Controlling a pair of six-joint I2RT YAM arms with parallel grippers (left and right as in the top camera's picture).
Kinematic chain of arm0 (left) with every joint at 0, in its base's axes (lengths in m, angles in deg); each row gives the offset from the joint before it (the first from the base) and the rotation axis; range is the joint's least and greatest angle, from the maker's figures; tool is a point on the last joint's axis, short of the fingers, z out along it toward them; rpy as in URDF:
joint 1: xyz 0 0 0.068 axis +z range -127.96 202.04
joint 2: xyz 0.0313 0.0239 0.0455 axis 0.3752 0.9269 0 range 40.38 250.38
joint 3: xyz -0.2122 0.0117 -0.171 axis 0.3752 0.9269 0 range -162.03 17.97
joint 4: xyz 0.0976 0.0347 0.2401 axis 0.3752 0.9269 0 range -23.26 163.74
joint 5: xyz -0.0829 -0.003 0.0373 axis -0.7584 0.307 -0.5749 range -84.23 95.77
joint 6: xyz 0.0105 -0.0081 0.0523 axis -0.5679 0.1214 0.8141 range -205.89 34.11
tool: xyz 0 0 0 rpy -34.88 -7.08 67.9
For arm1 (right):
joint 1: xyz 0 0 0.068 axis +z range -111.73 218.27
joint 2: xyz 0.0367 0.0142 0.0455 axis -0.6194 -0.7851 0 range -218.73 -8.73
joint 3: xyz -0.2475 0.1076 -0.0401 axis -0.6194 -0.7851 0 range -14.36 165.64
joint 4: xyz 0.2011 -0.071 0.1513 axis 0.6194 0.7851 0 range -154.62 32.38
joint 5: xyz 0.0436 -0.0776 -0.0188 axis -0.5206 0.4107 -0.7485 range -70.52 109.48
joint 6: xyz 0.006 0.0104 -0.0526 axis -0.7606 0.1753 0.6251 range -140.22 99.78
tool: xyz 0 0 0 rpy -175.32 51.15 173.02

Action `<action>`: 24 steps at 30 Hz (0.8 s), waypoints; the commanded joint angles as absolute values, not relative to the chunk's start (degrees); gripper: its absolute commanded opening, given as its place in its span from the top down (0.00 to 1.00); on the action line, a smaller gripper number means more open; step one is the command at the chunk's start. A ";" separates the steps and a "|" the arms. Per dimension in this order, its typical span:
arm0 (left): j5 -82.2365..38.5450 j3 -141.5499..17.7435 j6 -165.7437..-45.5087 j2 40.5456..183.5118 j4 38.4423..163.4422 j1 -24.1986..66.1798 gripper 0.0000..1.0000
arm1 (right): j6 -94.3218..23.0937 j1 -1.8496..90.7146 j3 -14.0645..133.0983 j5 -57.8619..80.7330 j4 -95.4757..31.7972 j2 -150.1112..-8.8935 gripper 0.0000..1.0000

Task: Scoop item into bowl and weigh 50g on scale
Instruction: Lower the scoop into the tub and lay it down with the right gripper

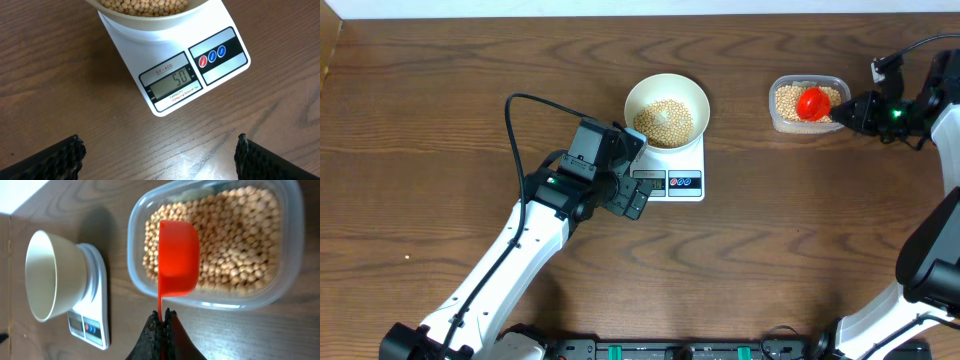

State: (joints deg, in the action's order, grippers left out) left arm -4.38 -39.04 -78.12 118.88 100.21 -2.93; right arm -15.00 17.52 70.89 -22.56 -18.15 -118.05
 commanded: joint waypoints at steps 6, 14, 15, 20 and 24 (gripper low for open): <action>-4.05 -39.59 -77.35 119.06 100.32 -3.02 0.02 | -19.61 14.94 71.13 -19.85 -20.18 -118.53 0.98; -4.05 -39.59 -77.33 119.06 100.34 -3.02 0.02 | -23.57 14.46 71.02 -19.90 -19.24 -118.57 0.97; -4.05 -39.59 -77.33 119.06 100.32 -3.02 0.02 | -23.72 14.46 71.00 -19.87 -19.13 -118.57 0.97; -4.05 -39.59 -77.33 119.06 100.34 -3.02 0.02 | -26.54 13.91 70.92 -19.98 -19.87 -119.31 0.98; -4.08 -39.59 -77.33 119.06 100.34 -3.02 0.02 | -27.92 13.17 70.92 -23.52 -20.29 -121.98 0.99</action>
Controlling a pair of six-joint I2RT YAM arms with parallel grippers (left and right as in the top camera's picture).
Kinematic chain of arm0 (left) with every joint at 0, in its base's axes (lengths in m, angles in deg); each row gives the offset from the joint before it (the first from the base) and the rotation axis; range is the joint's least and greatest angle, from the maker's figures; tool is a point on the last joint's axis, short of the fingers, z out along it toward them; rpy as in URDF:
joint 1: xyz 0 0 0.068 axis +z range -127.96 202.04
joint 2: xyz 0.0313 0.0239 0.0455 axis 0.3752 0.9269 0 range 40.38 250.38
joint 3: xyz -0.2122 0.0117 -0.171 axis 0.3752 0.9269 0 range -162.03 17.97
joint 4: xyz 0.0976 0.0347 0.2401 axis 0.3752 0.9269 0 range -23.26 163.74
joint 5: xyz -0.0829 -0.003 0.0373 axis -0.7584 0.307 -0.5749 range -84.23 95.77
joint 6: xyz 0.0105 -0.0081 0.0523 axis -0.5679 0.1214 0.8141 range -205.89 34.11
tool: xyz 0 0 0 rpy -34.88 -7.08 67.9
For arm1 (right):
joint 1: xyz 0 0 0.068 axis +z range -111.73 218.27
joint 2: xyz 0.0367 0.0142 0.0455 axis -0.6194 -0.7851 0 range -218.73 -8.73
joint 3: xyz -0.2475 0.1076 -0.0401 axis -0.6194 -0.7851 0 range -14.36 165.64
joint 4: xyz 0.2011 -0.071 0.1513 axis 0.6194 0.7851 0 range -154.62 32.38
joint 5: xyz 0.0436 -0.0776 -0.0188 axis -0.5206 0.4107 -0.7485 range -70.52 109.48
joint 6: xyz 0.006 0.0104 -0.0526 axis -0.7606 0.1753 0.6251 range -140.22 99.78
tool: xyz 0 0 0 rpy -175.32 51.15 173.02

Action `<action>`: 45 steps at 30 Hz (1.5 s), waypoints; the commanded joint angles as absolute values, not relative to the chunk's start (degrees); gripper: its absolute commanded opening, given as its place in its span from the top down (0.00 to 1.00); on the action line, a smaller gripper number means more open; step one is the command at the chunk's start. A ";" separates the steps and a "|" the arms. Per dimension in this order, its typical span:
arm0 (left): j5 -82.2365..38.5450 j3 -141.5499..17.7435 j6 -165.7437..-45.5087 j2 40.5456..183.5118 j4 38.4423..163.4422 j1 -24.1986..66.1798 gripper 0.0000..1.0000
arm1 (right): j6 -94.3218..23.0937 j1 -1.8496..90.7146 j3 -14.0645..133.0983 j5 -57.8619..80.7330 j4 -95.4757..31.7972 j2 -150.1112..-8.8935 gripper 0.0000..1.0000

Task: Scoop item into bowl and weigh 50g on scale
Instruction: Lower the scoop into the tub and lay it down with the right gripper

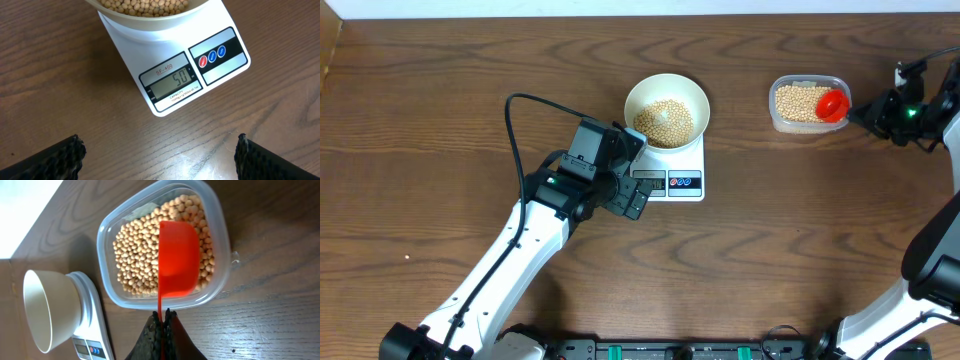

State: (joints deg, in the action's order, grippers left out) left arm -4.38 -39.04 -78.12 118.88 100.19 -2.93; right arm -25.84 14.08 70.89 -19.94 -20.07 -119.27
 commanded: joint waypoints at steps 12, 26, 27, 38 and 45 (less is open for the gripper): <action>-4.05 -39.59 -77.33 119.06 100.34 -3.02 0.02 | -29.01 8.97 70.94 -25.05 -20.27 -124.87 0.63; -4.05 -39.59 -77.33 119.06 100.34 -3.02 0.02 | -29.43 3.79 71.00 -30.69 -24.53 -124.78 0.39; -4.05 -39.59 -77.33 119.06 100.34 -3.02 0.02 | -29.45 4.36 71.00 -30.89 -25.69 -124.78 0.42; -4.05 -39.59 -77.33 119.06 100.34 -3.02 0.02 | -32.25 10.17 71.00 -30.13 -29.80 -124.78 0.35; -4.05 -39.59 -77.33 119.06 100.34 -3.02 0.02 | -36.86 12.40 71.00 -22.83 -29.73 -124.78 0.33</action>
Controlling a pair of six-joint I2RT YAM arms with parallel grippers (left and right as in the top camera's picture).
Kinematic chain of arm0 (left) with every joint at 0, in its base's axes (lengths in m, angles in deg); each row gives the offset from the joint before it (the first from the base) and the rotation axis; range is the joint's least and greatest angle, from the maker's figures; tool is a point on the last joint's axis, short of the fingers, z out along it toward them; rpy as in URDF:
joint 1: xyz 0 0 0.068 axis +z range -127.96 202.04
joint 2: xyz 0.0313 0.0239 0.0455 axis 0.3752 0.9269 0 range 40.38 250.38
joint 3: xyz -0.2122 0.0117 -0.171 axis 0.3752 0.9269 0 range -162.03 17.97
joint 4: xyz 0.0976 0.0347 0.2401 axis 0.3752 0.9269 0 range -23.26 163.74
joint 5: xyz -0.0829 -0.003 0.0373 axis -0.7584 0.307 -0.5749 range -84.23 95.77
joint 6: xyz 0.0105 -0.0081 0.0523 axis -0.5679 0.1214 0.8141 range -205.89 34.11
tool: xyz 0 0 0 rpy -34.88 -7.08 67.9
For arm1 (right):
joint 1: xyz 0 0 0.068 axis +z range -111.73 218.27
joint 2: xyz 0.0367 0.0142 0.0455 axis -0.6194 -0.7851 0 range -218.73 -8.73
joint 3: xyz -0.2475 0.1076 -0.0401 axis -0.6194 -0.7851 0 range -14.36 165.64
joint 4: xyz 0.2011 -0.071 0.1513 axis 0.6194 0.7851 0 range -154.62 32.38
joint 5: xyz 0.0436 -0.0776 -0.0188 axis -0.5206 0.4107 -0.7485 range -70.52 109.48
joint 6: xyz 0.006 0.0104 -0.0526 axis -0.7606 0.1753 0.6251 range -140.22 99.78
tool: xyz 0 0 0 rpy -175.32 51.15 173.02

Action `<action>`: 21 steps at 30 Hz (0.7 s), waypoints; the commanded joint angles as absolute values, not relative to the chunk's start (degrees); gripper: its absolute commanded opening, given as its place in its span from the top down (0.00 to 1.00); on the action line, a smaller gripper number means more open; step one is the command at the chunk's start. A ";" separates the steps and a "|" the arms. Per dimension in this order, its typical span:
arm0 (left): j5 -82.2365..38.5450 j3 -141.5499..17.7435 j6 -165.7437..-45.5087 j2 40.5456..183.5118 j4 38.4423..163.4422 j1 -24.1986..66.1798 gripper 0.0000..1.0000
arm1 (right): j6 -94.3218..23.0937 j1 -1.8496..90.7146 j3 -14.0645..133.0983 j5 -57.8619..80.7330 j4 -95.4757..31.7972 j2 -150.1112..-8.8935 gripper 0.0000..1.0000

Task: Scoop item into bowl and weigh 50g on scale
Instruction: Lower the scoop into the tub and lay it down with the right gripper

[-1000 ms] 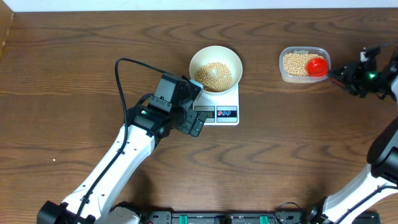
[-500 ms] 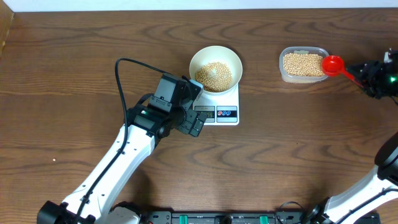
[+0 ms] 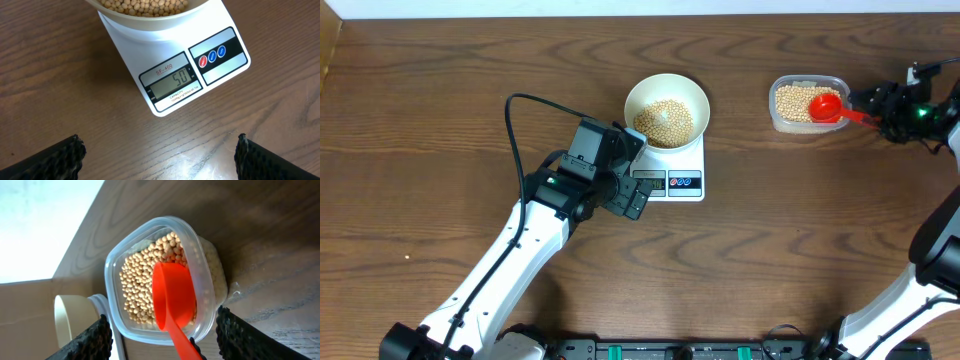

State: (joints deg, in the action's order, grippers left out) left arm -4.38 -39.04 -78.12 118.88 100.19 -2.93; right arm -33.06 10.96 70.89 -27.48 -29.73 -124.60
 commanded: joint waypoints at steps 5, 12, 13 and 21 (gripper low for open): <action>-4.05 -39.59 -77.33 119.06 100.32 -3.02 0.02 | -39.79 14.11 71.00 -17.54 -29.75 -124.78 0.24; -4.05 -39.59 -77.33 119.06 100.32 -3.02 0.02 | -43.68 16.90 71.00 -12.09 -29.75 -124.78 0.01; -4.05 -39.59 -77.33 119.06 100.32 -3.02 0.02 | -43.81 17.03 71.02 -12.07 -29.77 -124.78 0.01; -4.08 -39.59 -77.33 119.06 100.34 -3.02 0.02 | -49.45 17.23 71.18 -7.85 -26.80 -123.97 0.01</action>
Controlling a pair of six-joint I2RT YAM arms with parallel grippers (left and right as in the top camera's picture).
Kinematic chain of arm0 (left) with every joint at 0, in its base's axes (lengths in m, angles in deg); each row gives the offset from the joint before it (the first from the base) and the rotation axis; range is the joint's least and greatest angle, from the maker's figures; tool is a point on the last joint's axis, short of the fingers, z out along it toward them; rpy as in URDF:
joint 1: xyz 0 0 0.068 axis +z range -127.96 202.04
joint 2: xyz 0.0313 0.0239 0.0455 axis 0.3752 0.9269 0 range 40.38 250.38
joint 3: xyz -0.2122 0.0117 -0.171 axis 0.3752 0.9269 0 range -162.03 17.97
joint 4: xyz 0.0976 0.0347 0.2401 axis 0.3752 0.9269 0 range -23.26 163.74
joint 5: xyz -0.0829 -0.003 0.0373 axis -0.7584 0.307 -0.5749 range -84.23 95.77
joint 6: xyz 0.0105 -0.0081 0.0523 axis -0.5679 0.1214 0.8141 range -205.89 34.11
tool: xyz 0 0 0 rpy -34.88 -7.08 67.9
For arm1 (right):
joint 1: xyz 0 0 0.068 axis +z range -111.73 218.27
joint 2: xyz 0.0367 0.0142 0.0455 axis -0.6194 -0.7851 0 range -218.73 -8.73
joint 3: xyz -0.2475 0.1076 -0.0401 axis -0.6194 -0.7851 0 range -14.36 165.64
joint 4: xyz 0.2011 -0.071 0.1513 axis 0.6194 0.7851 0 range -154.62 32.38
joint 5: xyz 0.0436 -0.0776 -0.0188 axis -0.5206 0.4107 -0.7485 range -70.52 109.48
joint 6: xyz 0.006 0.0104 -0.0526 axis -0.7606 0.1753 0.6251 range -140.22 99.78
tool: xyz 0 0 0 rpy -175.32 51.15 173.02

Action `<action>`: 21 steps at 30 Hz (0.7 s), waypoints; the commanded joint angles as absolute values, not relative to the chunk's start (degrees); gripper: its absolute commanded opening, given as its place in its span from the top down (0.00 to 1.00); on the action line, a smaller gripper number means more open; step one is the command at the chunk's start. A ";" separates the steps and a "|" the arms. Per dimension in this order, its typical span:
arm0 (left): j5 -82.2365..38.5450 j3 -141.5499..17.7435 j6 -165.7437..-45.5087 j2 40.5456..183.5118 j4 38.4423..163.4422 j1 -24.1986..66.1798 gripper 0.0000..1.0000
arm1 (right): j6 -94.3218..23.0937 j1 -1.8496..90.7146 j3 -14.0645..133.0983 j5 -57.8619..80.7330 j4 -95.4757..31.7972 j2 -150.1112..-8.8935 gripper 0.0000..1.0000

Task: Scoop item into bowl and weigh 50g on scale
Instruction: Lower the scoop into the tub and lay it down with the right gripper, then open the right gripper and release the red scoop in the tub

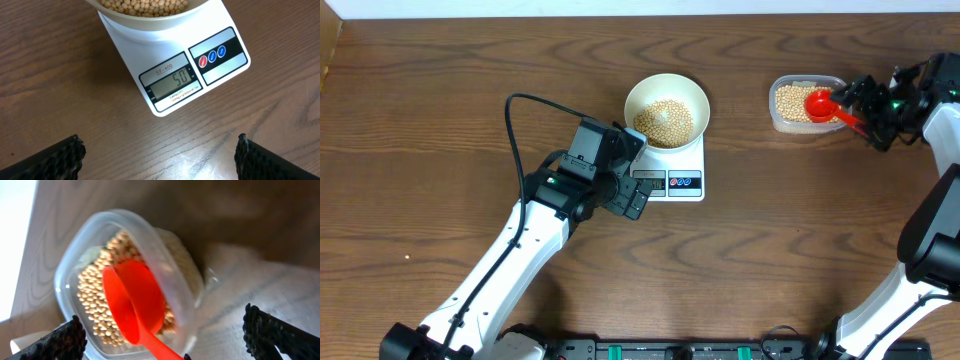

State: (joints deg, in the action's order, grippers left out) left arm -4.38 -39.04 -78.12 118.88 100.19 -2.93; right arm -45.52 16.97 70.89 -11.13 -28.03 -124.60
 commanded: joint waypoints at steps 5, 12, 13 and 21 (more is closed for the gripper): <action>-4.05 -39.59 -77.33 119.06 100.32 -3.02 0.02 | -48.14 17.36 71.64 -8.51 -27.22 -122.18 0.01; -4.05 -39.59 -77.35 119.06 100.32 -3.02 0.02 | -43.31 17.38 71.68 -18.21 -32.00 -121.54 0.19; -4.05 -39.59 -77.35 119.06 100.34 -3.02 0.02 | -43.31 17.38 71.68 -18.21 -32.00 -121.54 0.38; -4.05 -39.59 -77.35 119.06 100.32 -3.02 0.02 | -43.31 17.38 71.68 -18.19 -31.72 -121.54 0.26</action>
